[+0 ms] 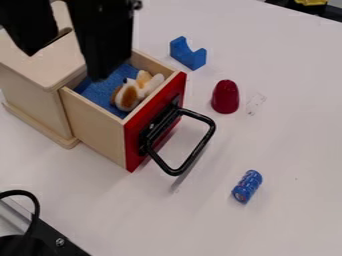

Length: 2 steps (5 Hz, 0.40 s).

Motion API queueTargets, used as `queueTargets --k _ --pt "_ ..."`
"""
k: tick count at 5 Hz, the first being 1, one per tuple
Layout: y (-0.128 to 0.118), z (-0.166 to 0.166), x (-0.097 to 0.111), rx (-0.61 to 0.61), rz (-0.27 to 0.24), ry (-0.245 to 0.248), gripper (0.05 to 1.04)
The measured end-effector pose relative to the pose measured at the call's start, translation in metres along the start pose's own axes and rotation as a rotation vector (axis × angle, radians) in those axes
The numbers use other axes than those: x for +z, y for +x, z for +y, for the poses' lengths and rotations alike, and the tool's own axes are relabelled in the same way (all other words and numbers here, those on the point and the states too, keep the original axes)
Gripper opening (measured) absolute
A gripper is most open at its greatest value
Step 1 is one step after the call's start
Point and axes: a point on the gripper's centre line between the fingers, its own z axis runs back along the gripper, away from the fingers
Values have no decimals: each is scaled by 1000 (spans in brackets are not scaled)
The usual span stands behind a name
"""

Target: Close the drawer

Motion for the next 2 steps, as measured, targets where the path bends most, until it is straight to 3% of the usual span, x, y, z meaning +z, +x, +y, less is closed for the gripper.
queueTargets --k 1,2 --pt "-2 0 -4 10 15 4 998" --pt "4 -3 -18 146 0 81 998"
